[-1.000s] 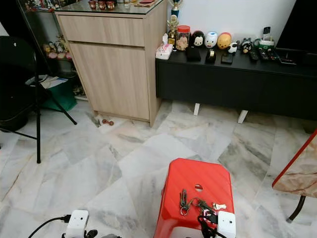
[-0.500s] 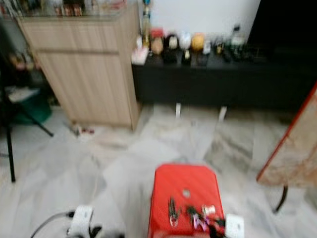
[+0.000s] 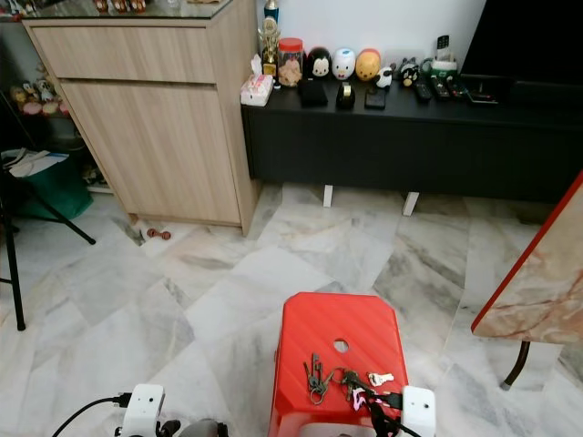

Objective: Hang keys on a hook

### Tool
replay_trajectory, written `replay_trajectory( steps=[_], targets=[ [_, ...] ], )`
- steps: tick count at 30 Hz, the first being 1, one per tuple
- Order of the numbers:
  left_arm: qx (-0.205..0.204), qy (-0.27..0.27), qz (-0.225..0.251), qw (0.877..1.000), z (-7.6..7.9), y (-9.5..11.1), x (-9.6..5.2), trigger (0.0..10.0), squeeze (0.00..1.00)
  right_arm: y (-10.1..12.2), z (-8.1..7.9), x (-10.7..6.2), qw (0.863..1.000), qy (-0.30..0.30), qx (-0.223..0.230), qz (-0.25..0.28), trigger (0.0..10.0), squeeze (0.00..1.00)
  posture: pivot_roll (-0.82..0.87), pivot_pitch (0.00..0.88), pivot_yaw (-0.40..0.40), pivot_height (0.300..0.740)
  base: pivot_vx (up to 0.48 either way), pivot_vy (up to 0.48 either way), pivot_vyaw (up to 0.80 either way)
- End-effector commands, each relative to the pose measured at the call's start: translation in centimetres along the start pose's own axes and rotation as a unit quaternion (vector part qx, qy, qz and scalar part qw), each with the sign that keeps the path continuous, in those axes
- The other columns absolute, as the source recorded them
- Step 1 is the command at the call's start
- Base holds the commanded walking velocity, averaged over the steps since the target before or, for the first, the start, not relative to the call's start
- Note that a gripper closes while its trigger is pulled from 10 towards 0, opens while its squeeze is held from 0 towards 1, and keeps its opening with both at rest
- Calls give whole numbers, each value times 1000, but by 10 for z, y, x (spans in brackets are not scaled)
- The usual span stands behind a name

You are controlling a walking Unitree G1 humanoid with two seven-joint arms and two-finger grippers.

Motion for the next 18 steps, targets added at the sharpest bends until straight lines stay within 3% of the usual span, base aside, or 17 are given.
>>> replay_trajectory(
  steps=[1,2,5,9,10,11,12,13,18],
  targets=[
    [-2,4,-6,1000,-3,-4,-1,10000,0,6,0,1,1000,7,-19,11,10000,0,-2,0,-23,652,0,0,0],
    [-2,4,-6,1000,-3,-4,-1,10000,0,6,0,1,1000,7,-19,11,10000,0,-2,0,-23,652,0,0,0],
    [-1,5,-7,1000,-3,-4,-1,10000,0,14,-8,1,991,57,-119,21,10000,0,-6,0,-24,652,0,0,0],
    [-1,4,-8,1000,-2,-5,-1,10000,0,15,-13,1,979,88,-183,16,10000,0,-5,0,-28,652,0,0,0],
    [-2,3,-9,1000,-1,-7,-1,10000,0,15,-14,2,972,95,-216,13,10000,216,-6,1,-30,652,0,0,0],
    [-2,3,-9,1000,-1,-7,-1,10000,0,15,-14,2,972,95,-216,13,10000,216,-6,1,-30,652,0,0,0],
    [-3,3,-10,1000,-1,-8,-1,10000,0,15,-13,2,964,96,-246,9,10000,855,-7,2,-31,652,0,0,0],
    [-3,3,-10,1000,-1,-8,-1,10000,0,15,-13,2,961,97,-260,8,10000,1000,-6,5,-32,652,0,0,0],
    [-5,3,-13,1000,0,-11,-2,10000,0,15,-9,1,958,85,-273,10,10000,1000,-2,12,-33,652,0,0,0]
  ],
)
Point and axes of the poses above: a point about 5 cm out from each wrist's last joint towards the gripper, its own x axis pointing out of the wrist towards the gripper, its own y axis along the axis of the wrist's last joint, z = x × y, the point moved 6 cm from there along x, pointing out of the wrist towards the gripper, and after that the axes turned 8 degrees about -x, right-handed, at the moved point
